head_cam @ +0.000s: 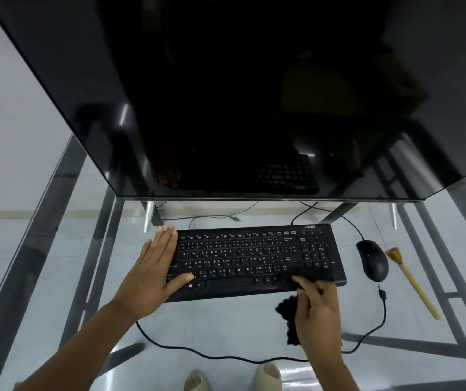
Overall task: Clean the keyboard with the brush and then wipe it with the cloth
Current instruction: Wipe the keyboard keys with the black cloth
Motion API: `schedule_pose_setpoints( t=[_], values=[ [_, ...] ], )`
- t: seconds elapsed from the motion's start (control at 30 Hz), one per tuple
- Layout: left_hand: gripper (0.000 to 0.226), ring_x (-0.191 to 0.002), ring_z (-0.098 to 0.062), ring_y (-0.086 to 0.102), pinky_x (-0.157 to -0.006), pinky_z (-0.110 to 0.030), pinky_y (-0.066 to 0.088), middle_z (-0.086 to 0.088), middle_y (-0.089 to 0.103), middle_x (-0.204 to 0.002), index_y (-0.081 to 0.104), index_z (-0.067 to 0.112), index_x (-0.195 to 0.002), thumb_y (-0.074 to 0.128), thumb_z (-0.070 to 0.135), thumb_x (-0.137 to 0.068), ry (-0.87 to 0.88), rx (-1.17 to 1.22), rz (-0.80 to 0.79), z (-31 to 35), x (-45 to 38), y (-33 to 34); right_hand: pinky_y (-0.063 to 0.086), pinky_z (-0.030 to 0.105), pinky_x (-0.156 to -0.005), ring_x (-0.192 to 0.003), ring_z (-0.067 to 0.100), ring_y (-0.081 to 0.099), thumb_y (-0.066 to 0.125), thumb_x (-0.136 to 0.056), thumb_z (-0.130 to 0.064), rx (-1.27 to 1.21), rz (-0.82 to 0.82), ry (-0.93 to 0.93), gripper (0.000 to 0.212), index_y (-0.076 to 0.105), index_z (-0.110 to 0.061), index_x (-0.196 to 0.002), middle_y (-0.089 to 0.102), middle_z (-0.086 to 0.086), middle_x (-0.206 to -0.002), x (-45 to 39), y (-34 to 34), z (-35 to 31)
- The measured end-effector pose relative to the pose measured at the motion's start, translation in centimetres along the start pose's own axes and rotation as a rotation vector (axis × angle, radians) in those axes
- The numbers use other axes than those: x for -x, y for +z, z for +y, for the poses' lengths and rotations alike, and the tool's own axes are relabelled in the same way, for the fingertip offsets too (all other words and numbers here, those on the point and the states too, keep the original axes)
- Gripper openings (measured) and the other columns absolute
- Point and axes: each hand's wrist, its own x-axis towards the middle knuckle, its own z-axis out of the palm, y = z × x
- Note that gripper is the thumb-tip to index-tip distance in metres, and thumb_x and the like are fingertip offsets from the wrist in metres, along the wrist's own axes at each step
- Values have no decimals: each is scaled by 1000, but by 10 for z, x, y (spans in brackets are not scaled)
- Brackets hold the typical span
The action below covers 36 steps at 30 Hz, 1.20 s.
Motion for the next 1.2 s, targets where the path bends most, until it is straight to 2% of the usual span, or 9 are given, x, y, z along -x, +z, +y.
schedule_pose_setpoints(
  t=[0.1,0.17,0.23,0.27,0.4,0.53,0.73,0.9,1.2],
  values=[
    [89,-148,-13,-10,-119,-31,-4,5,-7,-162,-1,17,-154,26,73,-90,4,16,9,1,-1,1,49,22,-80,-82,7,54,60,-92,-31,-42,-109,-71,17,66,-29,-107,53,-9,-95,11,28,-45],
    [86,-149,-15,-9,-119,-32,-3,4,-6,-162,0,16,-154,25,70,-92,12,23,16,1,0,1,48,27,-80,-85,7,54,51,-92,-44,-127,-237,-185,14,61,-40,-101,57,-12,-94,24,46,-93],
    [83,-149,-16,-7,-119,-33,-1,3,-5,-162,1,14,-154,23,67,-95,22,30,18,0,0,1,46,30,-77,-88,14,51,53,-90,-21,-60,-331,-430,29,60,-41,-110,55,-5,-98,31,55,-118],
    [82,-149,-16,-7,-119,-33,-1,3,-5,-162,2,14,-154,22,66,-95,24,32,18,0,0,1,48,33,-76,-87,20,53,55,-87,-13,-57,-334,-429,38,60,-42,-112,57,0,-98,21,55,-113],
    [81,-149,-15,-8,-120,-30,-3,4,-6,-162,-1,16,-154,22,67,-95,22,45,22,-1,1,2,54,40,-57,-63,29,56,64,-77,5,93,-87,-172,53,68,-30,-117,55,12,-93,-50,35,-50],
    [82,-149,-15,-8,-120,-31,-1,3,-7,-162,-2,16,-154,23,67,-95,17,40,34,-3,2,2,52,51,-68,-76,35,55,59,-82,3,100,-8,94,43,67,-15,-120,54,18,-95,-67,45,-60],
    [81,-149,-15,-9,-120,-31,-1,4,-8,-162,-4,16,-154,22,66,-96,16,33,34,-6,2,3,50,37,-65,-75,22,53,63,-83,-3,68,-271,-395,48,61,-23,-127,52,4,-95,-26,69,-117],
    [79,-149,-14,-7,-120,-31,0,3,-5,-162,-2,16,-154,20,65,-97,11,31,42,-5,2,3,55,41,-71,-74,25,51,63,-74,13,128,-94,-172,44,75,-22,-97,50,9,-92,-68,40,-55],
    [77,-149,-15,-7,-120,-30,-1,4,-6,-162,-2,17,-154,20,64,-97,11,40,46,-7,2,3,51,38,-71,-73,26,50,61,-78,6,117,-173,-235,39,72,-20,-106,48,9,-91,-62,53,-94]
  ],
)
